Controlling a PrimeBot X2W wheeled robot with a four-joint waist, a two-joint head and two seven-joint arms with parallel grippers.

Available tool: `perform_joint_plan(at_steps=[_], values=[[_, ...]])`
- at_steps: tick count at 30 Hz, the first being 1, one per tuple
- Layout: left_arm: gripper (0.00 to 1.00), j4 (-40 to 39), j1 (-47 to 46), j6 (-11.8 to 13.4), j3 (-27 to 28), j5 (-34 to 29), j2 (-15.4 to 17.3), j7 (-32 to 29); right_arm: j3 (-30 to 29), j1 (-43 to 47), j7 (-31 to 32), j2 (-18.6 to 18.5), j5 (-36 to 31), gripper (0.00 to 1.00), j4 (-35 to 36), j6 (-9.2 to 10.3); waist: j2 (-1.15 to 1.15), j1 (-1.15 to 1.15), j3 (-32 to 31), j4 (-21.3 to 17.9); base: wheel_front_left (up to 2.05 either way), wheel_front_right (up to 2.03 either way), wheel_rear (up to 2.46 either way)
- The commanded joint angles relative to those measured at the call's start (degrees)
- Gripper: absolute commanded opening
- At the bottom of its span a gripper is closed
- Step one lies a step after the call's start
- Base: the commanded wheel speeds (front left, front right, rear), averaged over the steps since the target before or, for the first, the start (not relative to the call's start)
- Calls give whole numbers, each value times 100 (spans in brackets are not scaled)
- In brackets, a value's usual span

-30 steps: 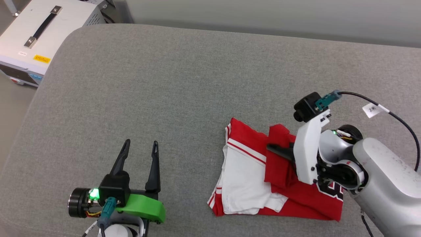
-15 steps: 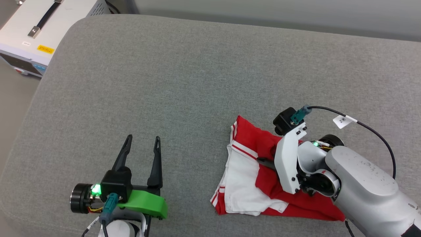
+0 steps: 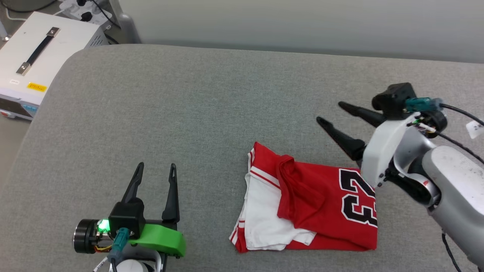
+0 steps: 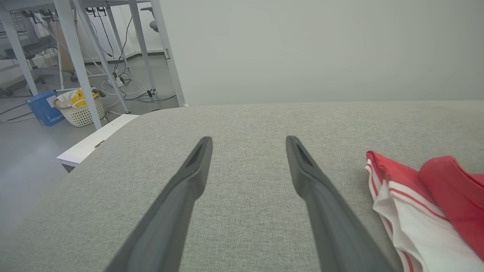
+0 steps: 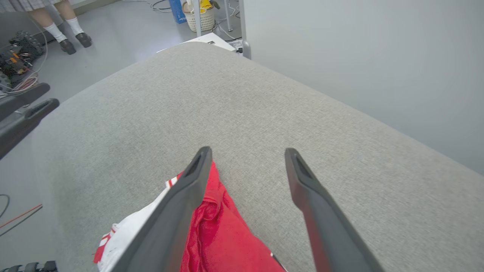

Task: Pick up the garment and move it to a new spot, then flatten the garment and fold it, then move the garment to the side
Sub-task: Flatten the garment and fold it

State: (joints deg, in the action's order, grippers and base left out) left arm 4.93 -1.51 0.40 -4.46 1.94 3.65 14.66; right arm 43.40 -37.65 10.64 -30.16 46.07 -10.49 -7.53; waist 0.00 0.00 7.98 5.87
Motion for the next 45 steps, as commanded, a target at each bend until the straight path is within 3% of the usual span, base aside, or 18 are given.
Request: perform_joint_plan(at_steps=[1, 7, 11, 19, 33, 45], values=[[100, -21, 76, -23, 32, -49, 24, 34, -205, 146, -284, -60, -308, 100, 21, 4, 0, 0, -151, -167, 0, 0, 0], [100, -46, 164, -49, 64, -63, 55, 34, -1293, 796, -1350, 76, -1338, 100, -76, 4, 0, 0, -257, -314, 0, 0, 0], [100, -56, 201, -52, 93, -54, 64, 34, -2103, 1304, -1932, 356, -1789, 100, -27, 4, 0, 0, -320, -392, 0, 0, 0], [100, -159, 275, -104, 81, -54, 85, 34, -3204, 2288, -2487, 915, -2561, 100, 529, 4, 0, 0, -484, -489, 0, 0, 0], [100, -173, 455, -182, 52, 56, 52, 34, -4093, 3978, -2563, 2153, -3195, 100, 1328, 4, 0, 0, -709, -470, 0, 0, 0], [100, -4, 636, -234, 85, 104, 26, 34, -4294, 4491, -2563, 2364, -3470, 100, 1163, 4, 0, 0, -835, -416, 0, 0, 0]])
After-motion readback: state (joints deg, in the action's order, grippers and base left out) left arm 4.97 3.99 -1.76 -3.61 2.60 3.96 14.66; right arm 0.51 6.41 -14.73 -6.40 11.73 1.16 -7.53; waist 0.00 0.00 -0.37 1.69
